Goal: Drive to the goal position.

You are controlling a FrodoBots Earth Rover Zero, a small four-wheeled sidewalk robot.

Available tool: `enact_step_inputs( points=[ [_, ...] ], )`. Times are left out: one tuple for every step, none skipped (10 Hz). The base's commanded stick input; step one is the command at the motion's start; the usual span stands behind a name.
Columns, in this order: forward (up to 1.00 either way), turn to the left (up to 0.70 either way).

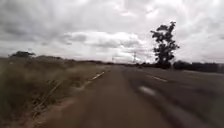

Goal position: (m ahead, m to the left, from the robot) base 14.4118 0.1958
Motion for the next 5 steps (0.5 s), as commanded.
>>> enact_step_inputs(
  points=[
    [0.50, 0.00],
    [0.50, 0.00],
    [0.50, 0.00],
    [0.50, 0.00],
    [0.50, 0.00]
  ],
)
